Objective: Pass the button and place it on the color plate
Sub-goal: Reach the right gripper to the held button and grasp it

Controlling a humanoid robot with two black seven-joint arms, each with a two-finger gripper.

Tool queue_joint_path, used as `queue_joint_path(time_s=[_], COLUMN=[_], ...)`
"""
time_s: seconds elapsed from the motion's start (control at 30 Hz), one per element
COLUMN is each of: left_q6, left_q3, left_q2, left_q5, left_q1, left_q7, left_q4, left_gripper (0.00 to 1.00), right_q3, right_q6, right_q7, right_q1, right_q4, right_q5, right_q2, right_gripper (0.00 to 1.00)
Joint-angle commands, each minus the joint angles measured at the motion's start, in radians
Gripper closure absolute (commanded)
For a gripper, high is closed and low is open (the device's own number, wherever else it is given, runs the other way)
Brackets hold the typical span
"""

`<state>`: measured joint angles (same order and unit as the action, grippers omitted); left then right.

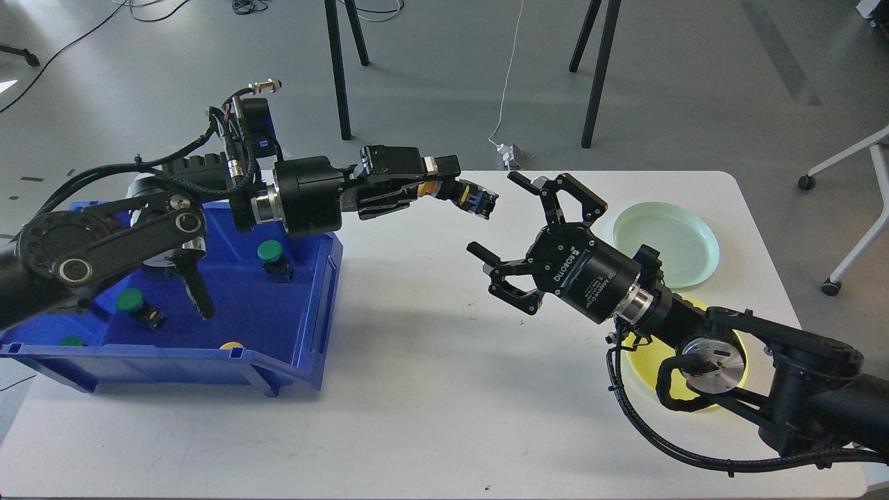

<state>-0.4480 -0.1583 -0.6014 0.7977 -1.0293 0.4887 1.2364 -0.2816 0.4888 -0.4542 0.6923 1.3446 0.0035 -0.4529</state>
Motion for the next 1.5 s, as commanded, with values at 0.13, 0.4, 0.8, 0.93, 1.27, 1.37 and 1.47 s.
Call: queue_joint_path(time_s=[0.13,0.4,0.8,0.93,1.27,1.37,1.47], left_q6=[0.0,0.0,0.002,0.002,0.002,0.002,0.0], left_q3=[0.0,-0.001,-0.001,-0.001,-0.003,-0.004,-0.006], left_q2=[0.0,0.0,0.0,0.0,0.0,0.0,0.002], left_q5=[0.0,0.0,0.0,0.0,0.0,0.0,-0.002], left_q1=[0.0,0.002,0.003,0.003,0.003,0.003,0.003], left_q7=[0.0,0.0,0.0,0.0,0.0,0.0,0.0], left_q4=[0.0,0.001,0.001,0.001,0.001,0.001,0.001], left_gripper=[0.9,0.9,0.9,0.9,0.9,0.89,0.77], right_q3=[0.002,0.018,0.018,0.018,0.018,0.018,0.018], right_q6=[0.0,0.0,0.0,0.0,0.0,0.0,0.0], right_q7=[-0.001,-0.029,-0.029,-0.029,-0.027,-0.027,-0.027], right_q1=[0.026,0.032,0.053,0.059,0.058,0.058,0.058], right_q4=[-0.018,-0.019,-0.044,-0.048,-0.047,-0.047,-0.047], right_q5=[0.001,0.003,0.003,0.003,0.01,0.01,0.01], right_q2=[0.036,0.04,0.062,0.062,0.062,0.062,0.062], right_gripper=[0.03,0.28,0.46,0.56,0.92,0.95,0.96])
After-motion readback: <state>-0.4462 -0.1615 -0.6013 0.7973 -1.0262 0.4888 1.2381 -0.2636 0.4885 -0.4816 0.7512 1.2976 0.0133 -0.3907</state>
